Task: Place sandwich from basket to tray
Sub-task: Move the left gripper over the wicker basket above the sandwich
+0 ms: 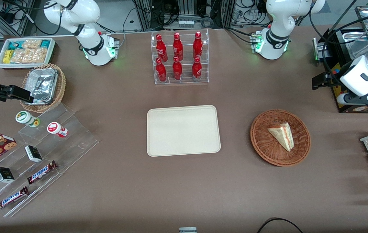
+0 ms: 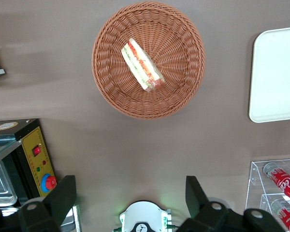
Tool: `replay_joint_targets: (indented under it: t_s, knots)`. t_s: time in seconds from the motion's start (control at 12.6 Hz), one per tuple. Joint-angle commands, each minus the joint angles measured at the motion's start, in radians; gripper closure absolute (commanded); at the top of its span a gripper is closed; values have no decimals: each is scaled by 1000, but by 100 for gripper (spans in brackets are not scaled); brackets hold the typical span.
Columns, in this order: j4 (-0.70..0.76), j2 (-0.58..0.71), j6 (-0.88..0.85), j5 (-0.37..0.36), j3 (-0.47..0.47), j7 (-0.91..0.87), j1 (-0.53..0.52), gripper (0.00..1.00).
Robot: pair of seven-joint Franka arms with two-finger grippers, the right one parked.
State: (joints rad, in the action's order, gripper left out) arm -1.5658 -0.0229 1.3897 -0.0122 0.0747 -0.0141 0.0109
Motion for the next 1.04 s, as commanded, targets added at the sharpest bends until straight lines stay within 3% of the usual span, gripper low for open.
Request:
replay_joint_targets:
  t_s: [0.0, 0.56, 0.96]
  knots:
    - [-34, 31, 20, -6, 7, 17, -8, 0]
    - [-229, 21, 211, -5, 13, 6, 0, 0]
    - [-532, 0, 598, -5, 11, 3, -3, 0]
